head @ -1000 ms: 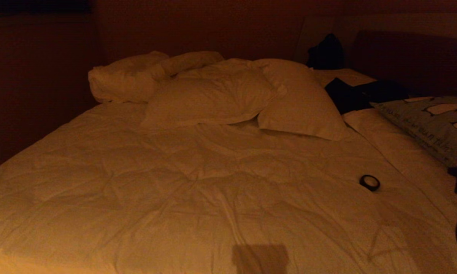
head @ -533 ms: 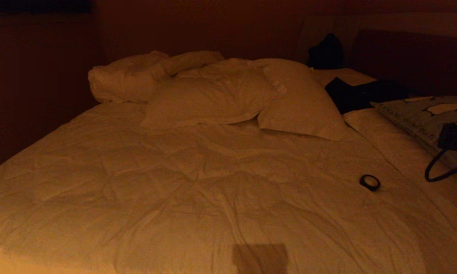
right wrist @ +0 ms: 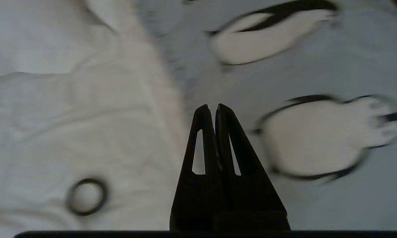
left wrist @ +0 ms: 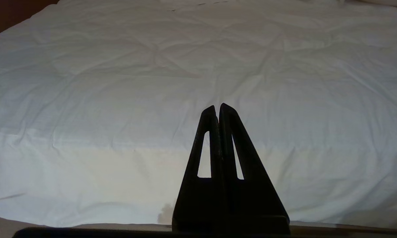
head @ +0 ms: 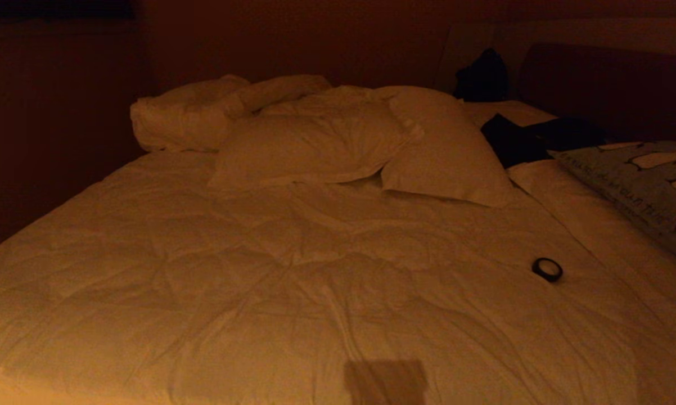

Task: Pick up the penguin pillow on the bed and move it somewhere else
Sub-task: Pick up the pillow

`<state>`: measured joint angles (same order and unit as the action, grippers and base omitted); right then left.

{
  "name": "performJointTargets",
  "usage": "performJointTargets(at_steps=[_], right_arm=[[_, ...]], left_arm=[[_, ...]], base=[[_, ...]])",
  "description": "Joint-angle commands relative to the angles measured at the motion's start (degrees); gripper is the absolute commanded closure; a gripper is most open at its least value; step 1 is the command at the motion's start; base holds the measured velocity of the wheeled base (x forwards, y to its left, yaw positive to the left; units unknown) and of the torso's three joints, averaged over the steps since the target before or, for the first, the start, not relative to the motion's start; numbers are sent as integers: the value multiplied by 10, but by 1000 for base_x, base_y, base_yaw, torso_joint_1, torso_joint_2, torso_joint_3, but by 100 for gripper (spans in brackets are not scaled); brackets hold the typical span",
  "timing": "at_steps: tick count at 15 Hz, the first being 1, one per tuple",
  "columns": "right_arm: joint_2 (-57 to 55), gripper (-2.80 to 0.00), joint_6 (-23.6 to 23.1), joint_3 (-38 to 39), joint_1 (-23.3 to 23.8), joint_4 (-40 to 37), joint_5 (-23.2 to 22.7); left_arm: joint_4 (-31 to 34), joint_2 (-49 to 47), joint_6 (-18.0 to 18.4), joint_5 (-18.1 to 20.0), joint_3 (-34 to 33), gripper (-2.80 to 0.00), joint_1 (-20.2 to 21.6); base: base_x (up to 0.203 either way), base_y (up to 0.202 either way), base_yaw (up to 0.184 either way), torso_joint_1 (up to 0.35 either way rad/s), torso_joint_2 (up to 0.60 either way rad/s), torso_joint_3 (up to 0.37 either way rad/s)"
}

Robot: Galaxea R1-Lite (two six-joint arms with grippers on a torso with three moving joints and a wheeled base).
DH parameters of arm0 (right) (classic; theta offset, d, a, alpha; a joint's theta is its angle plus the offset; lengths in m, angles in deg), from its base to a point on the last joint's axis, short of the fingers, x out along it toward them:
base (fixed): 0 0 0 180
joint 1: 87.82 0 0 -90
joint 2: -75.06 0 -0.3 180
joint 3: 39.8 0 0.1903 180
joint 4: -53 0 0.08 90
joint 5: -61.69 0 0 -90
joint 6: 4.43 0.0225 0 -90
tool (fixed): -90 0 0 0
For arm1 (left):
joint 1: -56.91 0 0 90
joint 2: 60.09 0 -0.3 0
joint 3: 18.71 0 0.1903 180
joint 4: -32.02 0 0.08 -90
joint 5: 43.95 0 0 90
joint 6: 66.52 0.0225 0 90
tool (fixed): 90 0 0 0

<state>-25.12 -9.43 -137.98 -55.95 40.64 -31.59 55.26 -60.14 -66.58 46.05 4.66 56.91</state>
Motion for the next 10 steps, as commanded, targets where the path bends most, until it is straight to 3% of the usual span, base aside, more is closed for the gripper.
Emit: performJointTargets(at_steps=[1, 6, 7, 10], right_arm=[[-19, 0, -25, -34, 47, -48, -94], [-19, 0, -84, -63, 125, -83, -181], [-18, -280, -102, -63, 136, -82, -192], [-15, -280, -117, -64, 154, -80, -203]], left_arm=[[0, 0, 0, 0, -2, 0, 0], [0, 0, 0, 0, -2, 0, 1], [0, 0, 0, 0, -2, 0, 0], [0, 0, 0, 0, -2, 0, 0]], base=[[0, 0, 0, 0, 0, 0], [0, 0, 0, 0, 0, 0], [0, 0, 0, 0, 0, 0], [0, 0, 0, 0, 0, 0]])
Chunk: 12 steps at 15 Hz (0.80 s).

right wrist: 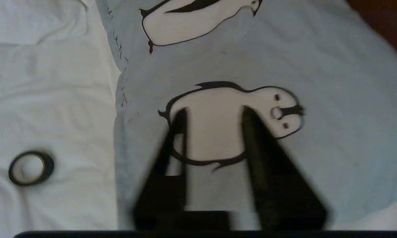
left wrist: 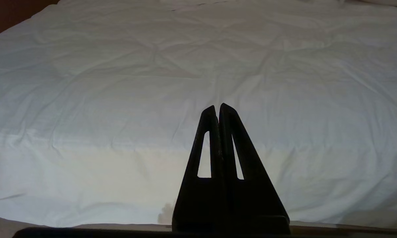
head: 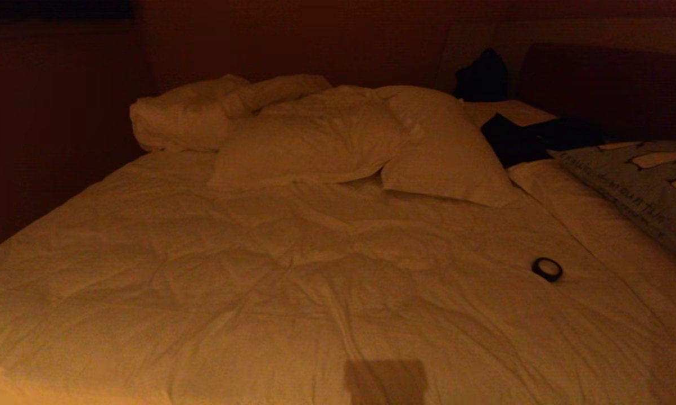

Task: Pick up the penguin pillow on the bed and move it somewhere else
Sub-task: Pick up the pillow

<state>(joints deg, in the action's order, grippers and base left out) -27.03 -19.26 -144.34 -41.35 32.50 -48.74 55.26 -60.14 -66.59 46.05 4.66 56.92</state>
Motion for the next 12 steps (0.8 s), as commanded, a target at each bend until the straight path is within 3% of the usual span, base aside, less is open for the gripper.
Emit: performJointTargets(at_steps=[1, 12], right_arm=[[4, -280, -19, 0, 11, 1, -32], [-62, -280, -16, -20, 65, 4, -35]], left_arm=[[0, 0, 0, 0, -2, 0, 0], [0, 0, 0, 0, -2, 0, 0]], base=[[0, 0, 0, 0, 0, 0], [0, 0, 0, 0, 0, 0]])
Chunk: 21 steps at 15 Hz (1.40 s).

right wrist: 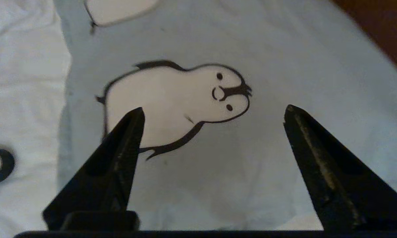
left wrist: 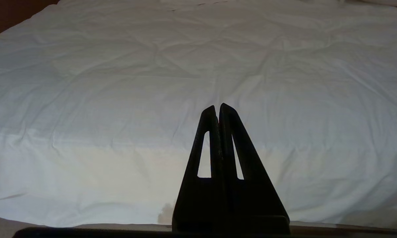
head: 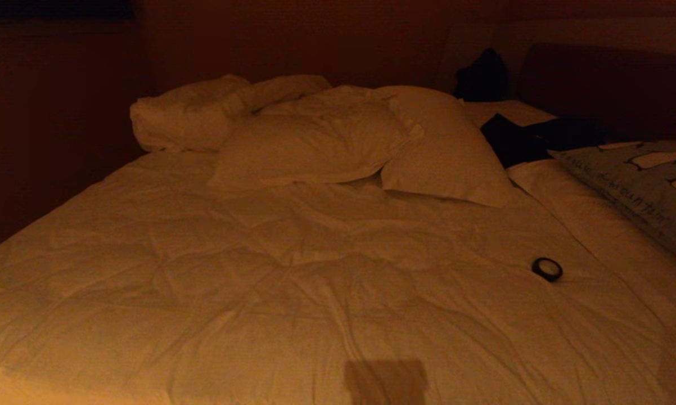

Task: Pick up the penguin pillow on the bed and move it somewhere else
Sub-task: Pick up the pillow

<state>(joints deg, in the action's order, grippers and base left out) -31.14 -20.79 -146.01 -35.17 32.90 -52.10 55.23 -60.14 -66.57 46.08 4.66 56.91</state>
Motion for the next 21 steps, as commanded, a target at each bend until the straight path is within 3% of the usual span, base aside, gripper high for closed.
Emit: performJointTargets(at_steps=[1, 7, 12, 17, 18, 21], right_arm=[[-33, -280, 0, -8, 4, 0, -3], [-114, -280, 58, -30, 13, -4, -61], [-195, -280, 63, -36, 11, -1, -59], [-191, -280, 66, -35, 11, -2, -60], [-187, 0, 66, -34, 11, -2, -60], [-173, 0, 82, -34, 11, -2, -61]], left_arm=[[0, 0, 0, 0, -2, 0, 1], [0, 0, 0, 0, -2, 0, 0], [0, 0, 0, 0, -2, 0, 1], [0, 0, 0, 0, -2, 0, 1], [0, 0, 0, 0, -2, 0, 0], [0, 0, 0, 0, -2, 0, 1]], base=[[0, 0, 0, 0, 0, 0], [0, 0, 0, 0, 0, 0], [0, 0, 0, 0, 0, 0], [0, 0, 0, 0, 0, 0], [0, 0, 0, 0, 0, 0], [0, 0, 0, 0, 0, 0]])
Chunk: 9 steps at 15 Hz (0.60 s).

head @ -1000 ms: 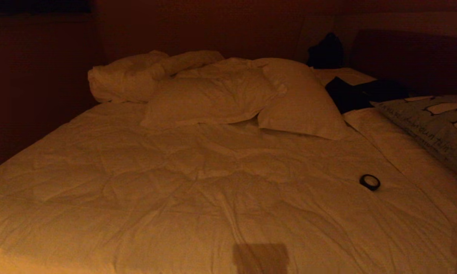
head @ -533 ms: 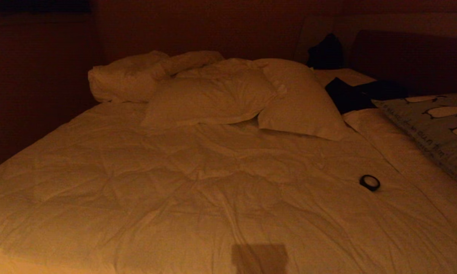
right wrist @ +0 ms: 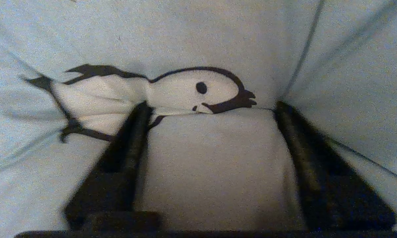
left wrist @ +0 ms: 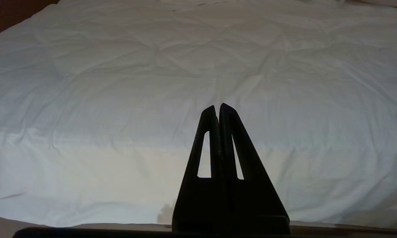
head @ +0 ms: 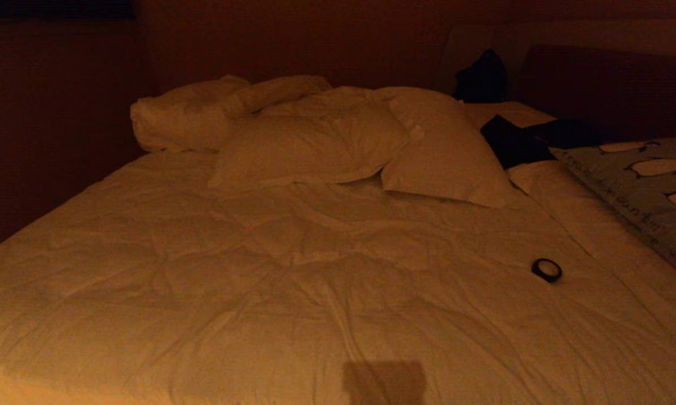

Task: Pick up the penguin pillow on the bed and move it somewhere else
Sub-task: Pick up the pillow

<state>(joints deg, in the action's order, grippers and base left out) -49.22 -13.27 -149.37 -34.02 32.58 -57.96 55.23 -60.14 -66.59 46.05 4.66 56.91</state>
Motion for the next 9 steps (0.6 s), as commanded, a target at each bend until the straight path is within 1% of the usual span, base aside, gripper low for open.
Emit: performJointTargets(at_steps=[1, 3, 9], right_arm=[[13, 0, 16, -1, 0, 0, -3], [27, 0, 36, -2, 0, 1, -4], [112, 0, 126, -8, -5, -4, -11]], left_arm=[[0, 0, 0, 0, -2, 0, 0], [0, 0, 0, 0, -2, 0, 0], [0, 0, 0, 0, -2, 0, 0]], base=[[0, 0, 0, 0, 0, 0], [0, 0, 0, 0, 0, 0], [0, 0, 0, 0, 0, 0]])
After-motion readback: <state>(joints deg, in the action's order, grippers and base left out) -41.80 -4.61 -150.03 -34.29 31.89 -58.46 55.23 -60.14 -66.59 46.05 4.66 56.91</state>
